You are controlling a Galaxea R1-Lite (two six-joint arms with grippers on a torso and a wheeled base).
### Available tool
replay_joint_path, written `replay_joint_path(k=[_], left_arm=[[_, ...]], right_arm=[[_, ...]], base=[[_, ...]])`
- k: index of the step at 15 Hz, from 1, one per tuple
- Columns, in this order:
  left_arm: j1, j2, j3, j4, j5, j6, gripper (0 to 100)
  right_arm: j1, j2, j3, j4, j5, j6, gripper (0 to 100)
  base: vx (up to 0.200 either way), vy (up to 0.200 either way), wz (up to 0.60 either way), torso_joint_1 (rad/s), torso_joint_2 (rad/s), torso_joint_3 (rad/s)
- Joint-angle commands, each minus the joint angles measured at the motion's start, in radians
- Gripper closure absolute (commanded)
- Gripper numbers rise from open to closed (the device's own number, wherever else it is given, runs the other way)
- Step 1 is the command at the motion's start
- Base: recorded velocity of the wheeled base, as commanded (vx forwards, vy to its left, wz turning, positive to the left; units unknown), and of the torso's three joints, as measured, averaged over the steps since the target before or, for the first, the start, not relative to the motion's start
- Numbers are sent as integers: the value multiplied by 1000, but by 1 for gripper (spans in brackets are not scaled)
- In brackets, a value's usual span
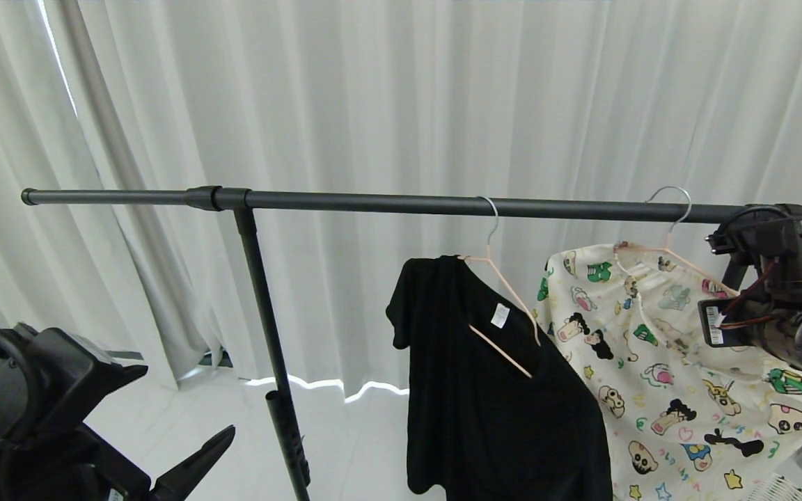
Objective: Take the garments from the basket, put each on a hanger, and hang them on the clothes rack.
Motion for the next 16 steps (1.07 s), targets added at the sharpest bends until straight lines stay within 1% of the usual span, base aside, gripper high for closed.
replay_joint_path(k=[1,3,4,6,9,10,11,12,13,15,16], left_arm=[[0,-3,1,0,0,3,0],[0,-3,1,0,0,3,0],[-1,-2,1,0,0,4,0],[-6,-2,6,0,0,4,0],[2,-37,43,0,3,4,0],[11,-61,76,-3,6,3,0],[45,-95,129,0,26,4,0],[69,-115,165,0,37,4,0],[95,-134,193,0,43,4,0],[155,-161,230,0,63,1,0],[198,-166,242,0,66,0,0]], right_arm=[[2,25,1,0,-1,-1,100],[0,25,3,0,-1,1,100],[0,23,3,0,-1,1,0],[3,11,4,0,-1,1,0],[15,-76,23,5,-1,1,0],[15,-118,41,5,4,3,0],[15,-177,79,5,13,6,0],[15,-222,107,3,35,15,0],[15,-276,133,3,72,30,0],[12,-374,173,3,139,36,0],[5,-417,191,3,165,36,0]], base=[[0,0,0,0,0,0],[0,0,0,0,0,0],[0,0,0,0,0,0],[0,0,0,0,0,0],[0,0,0,0,0,0],[0,0,0,0,0,0],[0,0,0,0,0,0],[0,0,0,0,0,0],[0,0,0,0,0,0],[0,0,0,0,0,0],[0,0,0,0,0,0]])
